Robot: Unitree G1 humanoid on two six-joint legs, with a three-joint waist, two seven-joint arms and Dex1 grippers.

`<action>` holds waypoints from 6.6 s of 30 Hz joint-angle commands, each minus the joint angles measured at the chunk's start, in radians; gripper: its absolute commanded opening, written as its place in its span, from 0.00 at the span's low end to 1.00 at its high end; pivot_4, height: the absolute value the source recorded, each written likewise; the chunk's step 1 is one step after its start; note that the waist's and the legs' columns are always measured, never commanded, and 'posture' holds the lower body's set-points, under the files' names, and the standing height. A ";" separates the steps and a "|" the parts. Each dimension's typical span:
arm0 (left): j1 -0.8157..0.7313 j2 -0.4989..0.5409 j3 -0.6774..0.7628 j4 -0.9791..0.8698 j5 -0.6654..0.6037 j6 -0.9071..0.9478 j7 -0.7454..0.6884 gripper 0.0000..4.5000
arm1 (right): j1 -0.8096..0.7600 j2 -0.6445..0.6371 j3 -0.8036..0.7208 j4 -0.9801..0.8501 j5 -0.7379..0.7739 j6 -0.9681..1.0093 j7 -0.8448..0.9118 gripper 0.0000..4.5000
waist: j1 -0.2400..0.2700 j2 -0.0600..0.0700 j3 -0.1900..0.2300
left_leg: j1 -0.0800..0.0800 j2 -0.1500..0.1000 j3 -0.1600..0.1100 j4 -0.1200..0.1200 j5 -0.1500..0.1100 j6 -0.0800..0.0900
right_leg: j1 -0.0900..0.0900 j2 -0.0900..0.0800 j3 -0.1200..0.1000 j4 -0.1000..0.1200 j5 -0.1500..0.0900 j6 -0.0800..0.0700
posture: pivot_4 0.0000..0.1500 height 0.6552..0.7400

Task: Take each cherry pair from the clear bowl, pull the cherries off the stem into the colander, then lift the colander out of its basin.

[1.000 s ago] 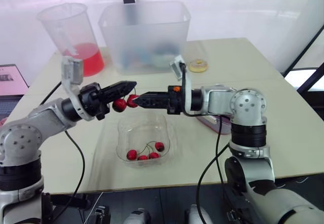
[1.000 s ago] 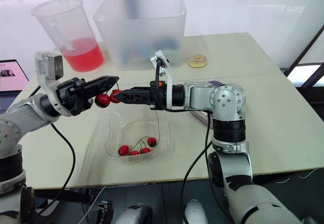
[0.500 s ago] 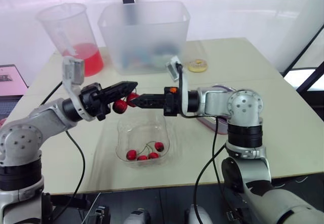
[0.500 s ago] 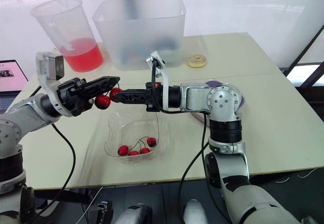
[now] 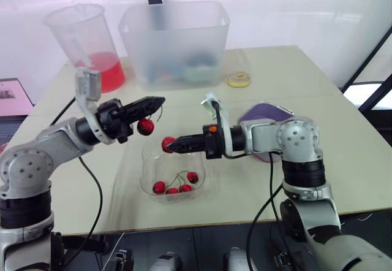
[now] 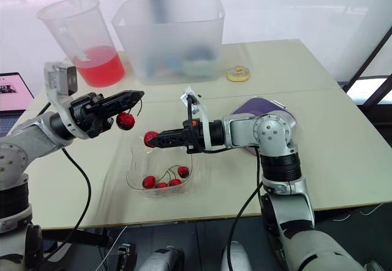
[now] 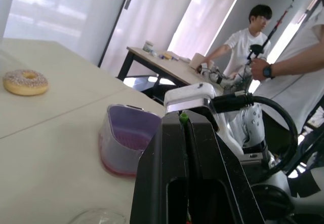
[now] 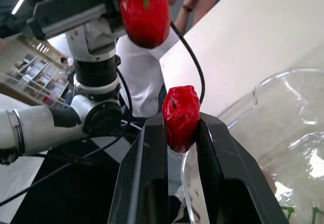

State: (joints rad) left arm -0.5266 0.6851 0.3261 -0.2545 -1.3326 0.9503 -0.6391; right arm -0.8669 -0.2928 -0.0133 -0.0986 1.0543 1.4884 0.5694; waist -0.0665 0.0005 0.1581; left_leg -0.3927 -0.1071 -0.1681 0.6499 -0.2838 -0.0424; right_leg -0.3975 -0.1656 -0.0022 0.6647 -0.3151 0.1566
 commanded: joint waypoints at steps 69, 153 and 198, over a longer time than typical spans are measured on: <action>-0.019 -0.145 -0.039 -0.086 0.006 -0.064 0.075 0.00 | -0.081 0.171 -0.111 0.052 -0.058 -0.111 0.129 0.07 | 0.019 -0.004 0.001 | -0.001 0.000 0.002 0.003 -0.001 0.001 | -0.001 0.000 0.001 0.000 0.000 0.000 | 1.00 1.00; 0.506 0.254 0.199 0.592 0.503 -0.124 -0.312 0.53 | -0.079 -0.493 0.028 -0.060 -0.399 -0.670 0.715 1.00 | 0.022 -0.005 0.003 | -0.001 0.001 0.004 -0.001 -0.001 0.001 | -0.003 0.000 0.001 -0.005 0.000 0.000 | 1.00 1.00; 0.615 0.233 0.348 -0.165 0.635 -0.539 -0.540 0.99 | -0.480 -0.428 0.572 -0.053 -0.569 -0.397 0.731 1.00 | 0.021 -0.007 0.004 | -0.003 0.002 0.007 -0.001 -0.001 0.002 | -0.007 -0.001 0.002 -0.003 0.000 0.000 | 1.00 1.00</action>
State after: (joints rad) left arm 0.0811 0.9240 0.6495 -0.4055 -0.7017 0.4383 -1.1816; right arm -1.2973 -0.7386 0.5398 -0.1409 0.4934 1.0725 1.2788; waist -0.0451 -0.0063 0.1616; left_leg -0.3968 -0.1050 -0.1611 0.6482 -0.2849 -0.0408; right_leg -0.4061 -0.1665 -0.0002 0.6614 -0.3151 0.1567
